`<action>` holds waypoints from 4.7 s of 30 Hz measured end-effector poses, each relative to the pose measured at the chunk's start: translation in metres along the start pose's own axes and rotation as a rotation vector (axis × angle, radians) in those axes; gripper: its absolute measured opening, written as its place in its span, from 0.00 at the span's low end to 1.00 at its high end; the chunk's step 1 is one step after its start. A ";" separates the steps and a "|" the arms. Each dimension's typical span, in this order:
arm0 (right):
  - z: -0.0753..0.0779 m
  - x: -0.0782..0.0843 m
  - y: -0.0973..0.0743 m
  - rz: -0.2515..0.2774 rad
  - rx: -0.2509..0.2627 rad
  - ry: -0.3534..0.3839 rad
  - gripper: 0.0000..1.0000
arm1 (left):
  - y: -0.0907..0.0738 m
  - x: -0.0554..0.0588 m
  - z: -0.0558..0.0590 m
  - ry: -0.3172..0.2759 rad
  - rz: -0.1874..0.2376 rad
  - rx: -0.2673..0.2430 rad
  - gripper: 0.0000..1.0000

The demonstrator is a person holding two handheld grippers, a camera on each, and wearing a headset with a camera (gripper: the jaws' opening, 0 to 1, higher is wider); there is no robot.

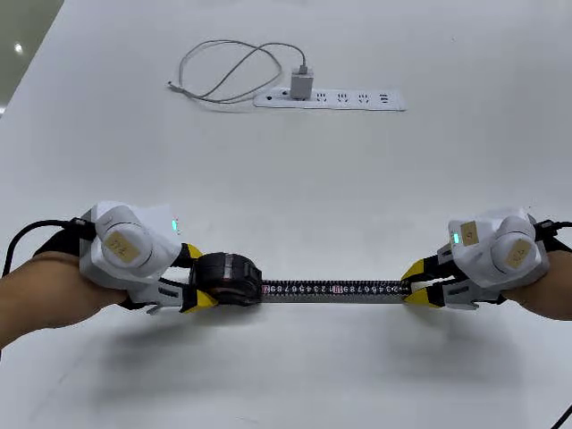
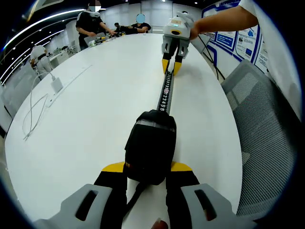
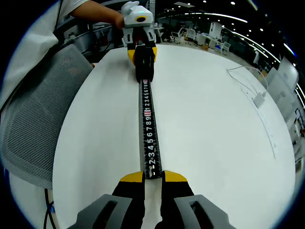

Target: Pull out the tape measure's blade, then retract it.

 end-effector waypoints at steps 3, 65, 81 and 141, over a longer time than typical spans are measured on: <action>-0.001 0.001 -0.001 -0.001 0.002 0.009 0.08 | 0.000 0.000 0.000 0.000 -0.001 0.000 0.26; -0.003 0.023 -0.017 -0.136 -0.009 0.019 0.10 | 0.002 -0.003 0.000 -0.006 -0.011 -0.004 0.28; -0.005 0.019 -0.017 -0.095 0.019 0.064 0.19 | -0.002 -0.003 -0.002 -0.027 0.013 0.001 0.35; -0.049 -0.005 -0.054 0.233 0.275 0.336 0.55 | -0.069 0.013 0.009 -0.318 0.180 -0.189 0.72</action>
Point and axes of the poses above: the centre of the closed fingertips' face, and the gripper's own axes: y roughly forward along the fingers, z roughly to its right, x roughly out of its underside, the point moved 6 cm from there along -y, roughly backward along the fingers, and after that the axes turned 9 degrees about -x, right-handed, at the moved point
